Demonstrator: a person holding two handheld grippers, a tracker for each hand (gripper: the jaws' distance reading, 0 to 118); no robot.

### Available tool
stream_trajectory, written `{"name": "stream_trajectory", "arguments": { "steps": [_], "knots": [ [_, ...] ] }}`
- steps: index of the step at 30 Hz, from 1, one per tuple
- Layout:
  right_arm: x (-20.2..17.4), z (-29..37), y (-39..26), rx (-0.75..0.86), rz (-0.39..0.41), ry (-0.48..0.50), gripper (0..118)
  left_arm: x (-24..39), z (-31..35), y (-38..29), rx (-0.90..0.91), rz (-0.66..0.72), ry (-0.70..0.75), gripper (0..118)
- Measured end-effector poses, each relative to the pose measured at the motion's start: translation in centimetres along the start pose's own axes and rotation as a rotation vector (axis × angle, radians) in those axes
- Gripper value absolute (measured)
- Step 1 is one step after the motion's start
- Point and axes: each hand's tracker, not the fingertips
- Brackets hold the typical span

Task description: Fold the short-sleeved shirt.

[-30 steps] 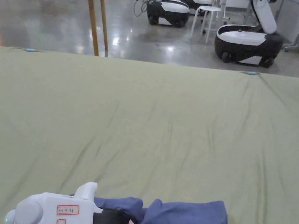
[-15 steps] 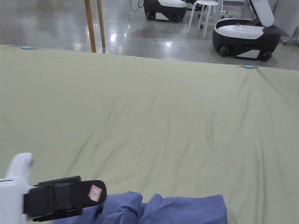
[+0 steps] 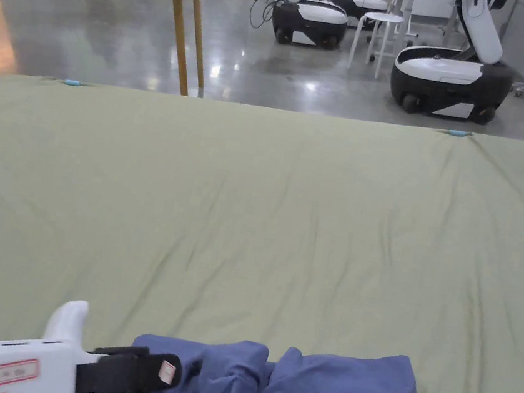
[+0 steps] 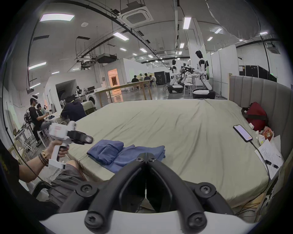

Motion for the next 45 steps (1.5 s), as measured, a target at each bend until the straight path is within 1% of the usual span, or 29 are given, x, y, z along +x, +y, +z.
{"name": "stream_trajectory", "arguments": {
  "steps": [3, 5, 7, 8, 10, 12, 15, 18, 20, 21, 26, 29, 31, 32, 33, 34, 36, 37, 38, 39, 40, 41, 42, 44, 45],
  "knots": [
    [0.3, 0.7, -0.1, -0.004, 0.002, -0.026, 0, -0.2, -5.1, -0.1, -0.069, -0.011, 0.003, 0],
    [0.7, 1.1, -0.1, -0.006, -0.006, -0.045, 0, 0.7, -6.7, -0.1, -0.081, -0.023, 0.0, 0],
    [1.6, 1.5, -0.6, -0.012, -0.015, -0.061, 0, 1.7, -8.6, -0.2, -0.11, -0.011, -0.088, 0],
    [1.8, 1.6, -0.7, -0.015, -0.016, -0.067, 0, 2.3, -8.8, -0.2, -0.117, -0.004, -0.103, 0],
    [2.0, 1.6, -0.9, -0.022, -0.021, -0.08, 0, 2.9, -10.7, -0.3, -0.145, -0.01, -0.08, 0],
    [2.1, 1.6, -1.2, -0.028, -0.027, -0.084, 0, 2.4, -11.7, -0.6, -0.174, -0.017, -0.012, 0],
    [2.3, 1.6, -1.4, -0.034, -0.031, -0.084, 0, 1.5, -11.6, -0.8, -0.156, 0.068, -0.074, 0],
    [2.3, 1.6, -1.4, -0.037, -0.028, -0.085, 0, 2.7, -9.4, -0.5, -0.13, 0.026, -0.041, 0],
    [2.2, 1.7, -1.3, -0.032, -0.024, -0.086, 0, 3.6, -6.8, 0.1, -0.083, -0.003, -0.073, 0],
    [2.2, 1.7, -1.1, -0.026, -0.023, -0.082, 0, 4.3, -4.9, 0.3, -0.05, -0.009, -0.111, 0],
    [1.8, 1.3, -0.7, 0.012, -0.03, -0.043, 0, 6.7, 5.5, -1.1, 0.128, -0.078, -0.159, 0],
    [1.5, 0.5, -0.7, 0.022, -0.038, -0.014, 0, 7.2, 10.7, -3.1, 0.223, -0.063, -0.169, 0],
    [1.3, -0.4, -0.7, 0.009, -0.037, 0.007, 0, 7.1, 12.5, -3.2, 0.25, -0.064, -0.159, 0],
    [1.1, -0.8, -0.7, 0.003, -0.03, 0.011, 0, 7.1, 12.7, -3.2, 0.229, -0.076, -0.136, 0],
    [0.8, -1.2, -0.6, -0.006, -0.013, 0.017, 1, 6.8, 13.0, -3.1, 0.247, -0.098, -0.092, 0],
    [0.4, -1.6, -0.4, -0.01, 0.002, 0.022, 1, 6.2, 12.8, -2.7, 0.254, -0.088, -0.063, 0],
    [-0.3, -1.8, -0.2, -0.008, 0.019, 0.032, 1, 4.7, 11.5, -2.3, 0.238, -0.014, -0.035, 0],
    [-0.6, -1.8, -0.1, -0.004, 0.023, 0.043, 1, 4.1, 10.7, -2.1, 0.247, 0.007, -0.009, 4],
    [-0.8, -1.6, 0.1, 0.006, 0.026, 0.054, 1, 3.4, 10.0, -1.8, 0.255, 0.025, 0.021, 19],
    [-1.0, -1.5, 0.2, 0.019, 0.034, 0.063, 1, 2.5, 9.2, -1.3, 0.245, 0.022, 0.08, 48],
    [-1.4, -1.2, 0.4, 0.042, 0.064, 0.046, 1, 1.9, 8.0, -0.8, 0.207, 0.019, 0.117, 88],
    [-1.6, -0.9, 0.6, 0.054, 0.104, 0.033, 1, 1.1, 7.0, -0.5, 0.188, 0.027, 0.159, 115],
    [-2.1, -0.6, 1.0, 0.053, 0.146, 0.031, 1, 0.2, 5.8, -0.3, 0.14, 0.027, 0.167, 116],
    [-2.3, -0.2, 1.3, 0.055, 0.158, 0.009, 1, -1.9, 4.9, 0.1, 0.19, 0.03, 0.202, 114],
    [-2.3, -0.1, 1.4, 0.061, 0.16, -0.017, 1, -2.5, 4.2, 0.3, 0.176, 0.042, 0.224, 114]
  ]
}}
